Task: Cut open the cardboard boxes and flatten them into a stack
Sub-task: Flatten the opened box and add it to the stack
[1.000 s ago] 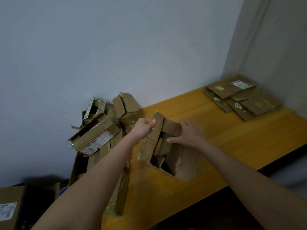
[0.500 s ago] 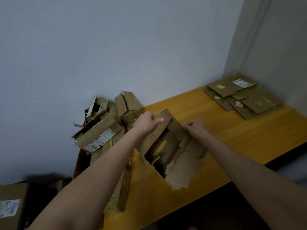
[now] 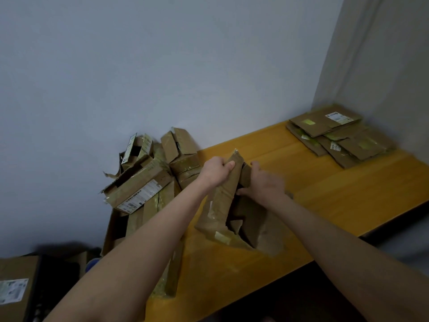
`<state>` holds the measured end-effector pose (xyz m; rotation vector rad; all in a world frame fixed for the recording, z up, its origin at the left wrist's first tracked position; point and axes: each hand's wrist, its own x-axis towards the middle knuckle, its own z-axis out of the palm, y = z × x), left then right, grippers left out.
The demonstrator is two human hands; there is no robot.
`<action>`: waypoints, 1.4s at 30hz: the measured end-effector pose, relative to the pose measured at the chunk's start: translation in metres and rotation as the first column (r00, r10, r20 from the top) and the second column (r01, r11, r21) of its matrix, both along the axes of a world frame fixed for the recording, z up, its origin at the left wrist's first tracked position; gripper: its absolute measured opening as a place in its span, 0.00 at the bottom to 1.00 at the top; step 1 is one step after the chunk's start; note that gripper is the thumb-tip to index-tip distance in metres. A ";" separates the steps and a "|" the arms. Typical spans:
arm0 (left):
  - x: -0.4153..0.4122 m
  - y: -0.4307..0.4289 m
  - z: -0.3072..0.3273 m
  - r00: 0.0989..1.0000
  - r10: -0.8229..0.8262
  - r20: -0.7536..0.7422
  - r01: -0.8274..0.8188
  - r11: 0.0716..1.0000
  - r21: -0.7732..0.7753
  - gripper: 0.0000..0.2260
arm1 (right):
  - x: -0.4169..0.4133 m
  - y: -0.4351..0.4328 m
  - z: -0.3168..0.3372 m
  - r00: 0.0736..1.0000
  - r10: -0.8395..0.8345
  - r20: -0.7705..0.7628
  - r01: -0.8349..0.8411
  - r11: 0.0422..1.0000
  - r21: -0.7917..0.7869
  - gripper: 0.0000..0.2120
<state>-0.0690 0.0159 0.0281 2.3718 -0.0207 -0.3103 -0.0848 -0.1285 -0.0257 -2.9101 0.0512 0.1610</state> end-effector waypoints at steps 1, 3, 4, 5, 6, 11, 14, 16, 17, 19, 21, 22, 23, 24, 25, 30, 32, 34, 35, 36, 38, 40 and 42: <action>0.000 -0.003 0.001 1.000 -0.004 -0.007 0.004 1.000 -0.017 0.18 | 0.000 0.001 -0.002 1.000 0.000 0.005 0.001 1.000 -0.016 0.36; 0.001 -0.006 0.004 1.000 -0.015 -0.021 0.013 0.999 -0.052 0.18 | -0.001 -0.001 -0.005 0.999 -0.011 0.036 0.014 0.997 -0.070 0.33; 0.001 -0.007 0.005 0.999 -0.028 -0.022 0.027 0.998 -0.052 0.19 | 0.000 -0.003 -0.006 0.998 -0.017 0.062 0.023 0.995 -0.092 0.30; 0.002 -0.007 0.005 0.999 -0.047 -0.014 0.047 0.998 -0.035 0.19 | 0.001 -0.004 -0.006 0.997 -0.016 0.079 0.024 0.995 -0.101 0.27; 0.003 -0.006 0.006 0.998 -0.069 0.000 0.069 0.998 -0.008 0.18 | 0.002 -0.006 -0.006 0.997 -0.005 0.074 0.012 0.996 -0.091 0.26; 0.013 0.010 0.001 0.996 -0.071 0.050 0.063 0.988 0.141 0.15 | 0.012 -0.015 0.005 0.980 0.180 -0.088 -0.138 0.925 0.354 0.21; 0.021 0.020 -0.003 0.996 -0.078 0.048 0.069 0.982 0.177 0.12 | 0.014 -0.025 0.009 0.985 0.086 -0.148 0.032 0.756 0.653 0.18; 0.024 0.022 -0.005 0.993 -0.096 0.074 0.078 0.974 0.211 0.13 | 0.013 -0.027 0.011 0.977 0.012 -0.212 0.151 0.661 0.735 0.18; 0.024 0.023 -0.008 0.990 -0.096 0.102 0.069 0.969 0.236 0.13 | 0.013 -0.027 0.011 0.971 -0.018 -0.239 0.196 0.630 0.752 0.19; 0.024 0.028 -0.013 0.981 -0.071 0.182 0.015 0.956 0.292 0.11 | 0.014 -0.027 0.009 0.961 -0.078 -0.264 0.255 0.611 0.749 0.20; 0.024 0.040 -0.021 0.959 -0.005 0.284 -0.082 0.952 0.295 0.11 | 0.016 -0.029 0.008 0.951 -0.139 -0.277 0.304 0.597 0.743 0.22; 0.024 0.048 -0.026 0.942 0.042 0.334 -0.137 0.955 0.264 0.15 | 0.017 -0.032 0.006 0.943 -0.169 -0.287 0.331 0.573 0.749 0.23; 0.022 0.055 -0.032 0.927 0.103 0.362 -0.188 0.960 0.209 0.22 | 0.019 -0.036 0.004 0.932 -0.199 -0.303 0.362 0.544 0.757 0.23; 0.019 0.060 -0.038 0.923 0.180 0.341 -0.236 0.963 0.132 0.30 | 0.020 -0.040 0.002 0.921 -0.224 -0.319 0.390 0.517 0.762 0.23; 0.015 0.065 -0.045 0.930 0.258 0.264 -0.279 0.959 0.046 0.38 | 0.020 -0.044 0.001 0.910 -0.242 -0.337 0.415 0.499 0.761 0.21; -0.001 0.075 -0.085 0.945 0.297 -0.135 -0.312 0.944 -0.109 0.42 | 0.019 -0.056 -0.003 0.858 -0.246 -0.450 0.512 0.369 0.776 0.18; 0.002 0.075 -0.088 0.954 0.286 -0.084 -0.293 0.952 -0.092 0.27 | 0.019 -0.060 -0.004 0.843 -0.240 -0.482 0.535 0.282 0.796 0.17; 0.004 0.076 -0.086 0.954 0.284 -0.096 -0.296 0.944 -0.146 0.19 | 0.017 -0.064 -0.004 0.829 -0.234 -0.508 0.549 0.165 0.819 0.17; 0.004 0.077 -0.084 0.952 0.270 -0.141 -0.296 0.931 -0.215 0.19 | 0.016 -0.066 -0.005 0.825 -0.229 -0.516 0.549 0.112 0.828 0.17; 0.002 0.078 -0.082 0.946 0.249 -0.208 -0.303 0.907 -0.293 0.19 | 0.016 -0.067 -0.007 0.824 -0.225 -0.521 0.546 0.066 0.835 0.18; 0.000 0.080 -0.080 0.912 0.200 -0.357 -0.350 0.833 -0.428 0.19 | 0.014 -0.069 -0.010 0.824 -0.212 -0.526 0.536 -0.012 0.844 0.19; 0.000 0.080 -0.078 0.864 0.168 -0.475 -0.426 0.747 -0.511 0.17 | 0.013 -0.070 -0.015 0.831 -0.185 -0.524 0.523 -0.059 0.850 0.19; 0.000 0.079 -0.077 0.826 0.146 -0.545 -0.482 0.683 -0.549 0.24 | 0.012 -0.071 -0.018 0.838 -0.162 -0.520 0.509 -0.108 0.854 0.19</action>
